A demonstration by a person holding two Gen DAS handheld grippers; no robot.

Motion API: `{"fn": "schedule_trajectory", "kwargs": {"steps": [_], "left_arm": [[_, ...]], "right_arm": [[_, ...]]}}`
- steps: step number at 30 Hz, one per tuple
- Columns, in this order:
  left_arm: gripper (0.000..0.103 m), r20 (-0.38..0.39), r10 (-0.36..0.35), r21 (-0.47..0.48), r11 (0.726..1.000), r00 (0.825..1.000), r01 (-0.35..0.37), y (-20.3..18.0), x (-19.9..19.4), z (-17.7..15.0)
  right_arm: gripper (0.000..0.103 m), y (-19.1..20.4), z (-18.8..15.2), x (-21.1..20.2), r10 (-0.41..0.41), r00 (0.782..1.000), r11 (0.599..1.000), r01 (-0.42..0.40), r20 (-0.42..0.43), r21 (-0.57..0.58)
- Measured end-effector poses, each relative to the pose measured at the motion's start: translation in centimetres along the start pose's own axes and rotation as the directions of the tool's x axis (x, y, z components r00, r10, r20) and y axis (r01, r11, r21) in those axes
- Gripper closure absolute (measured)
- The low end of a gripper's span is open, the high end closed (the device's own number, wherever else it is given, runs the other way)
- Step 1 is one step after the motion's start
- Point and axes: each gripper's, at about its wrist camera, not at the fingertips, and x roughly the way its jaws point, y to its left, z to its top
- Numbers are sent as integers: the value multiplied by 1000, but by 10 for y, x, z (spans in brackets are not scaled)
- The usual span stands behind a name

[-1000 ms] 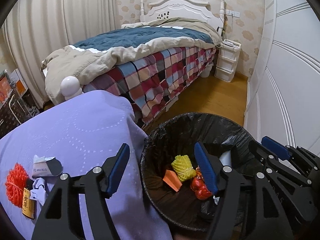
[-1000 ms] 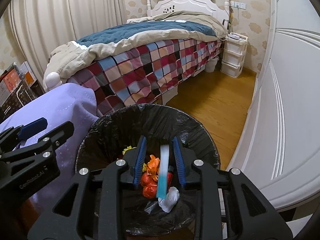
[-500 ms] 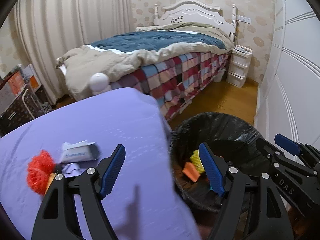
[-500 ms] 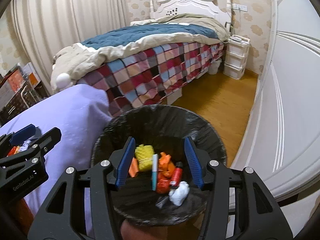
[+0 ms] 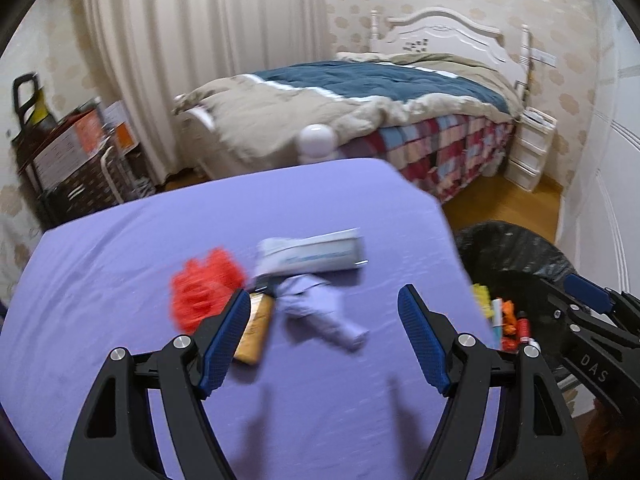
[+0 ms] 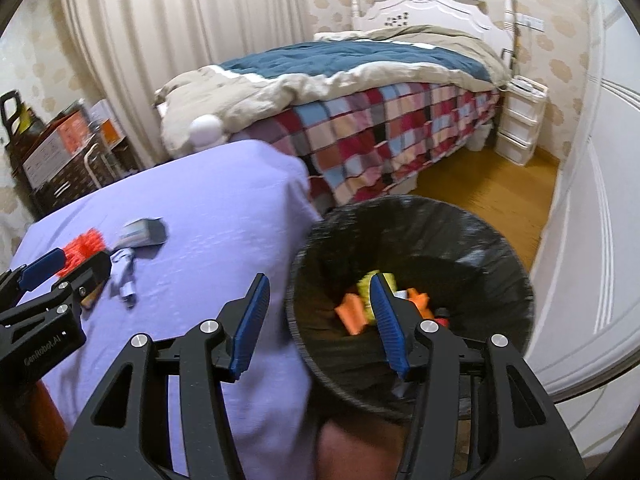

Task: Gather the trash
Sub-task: 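Grasp the orange mesh net with the left gripper while the right grasps the grey cloth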

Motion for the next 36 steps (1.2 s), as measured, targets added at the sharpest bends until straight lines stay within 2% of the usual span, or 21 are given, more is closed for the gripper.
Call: {"fn": "schedule_trajectory", "kwargs": {"steps": [8, 14, 18, 19, 20, 23, 30, 36], "left_arm": [[29, -23, 66, -76, 995, 998, -67, 56, 5, -6], [27, -65, 50, -85, 995, 997, -56, 75, 27, 0], [27, -91, 14, -107, 994, 996, -24, 84, 40, 0], [28, -94, 8, -105, 994, 995, -18, 85, 42, -1], [38, -97, -9, -104, 995, 995, -1, 86, 44, -2], [52, -110, -45, -101, 994, 993, 34, 88, 45, -6], [56, -71, -46, -85, 996, 996, 40, 90, 31, -11], [56, -59, -9, -84, 996, 998, 4, 107, 11, -21]], "right_arm": [[52, 49, -4, 7, 53, 998, 996, -55, -25, -70], [52, 70, -2, 14, 67, 997, 992, -71, -38, -103], [52, 79, -2, 18, 72, 996, 990, -77, -48, -116], [51, 80, -2, 18, 72, 996, 990, -78, -50, -118], [51, 82, -3, 19, 72, 996, 990, -78, -53, -122], [51, 83, -3, 20, 72, 996, 989, -78, -55, -123], [51, 93, -4, 19, 85, 995, 986, -93, -59, -142], [51, 117, -5, 21, 125, 990, 973, -136, -70, -187]]}}
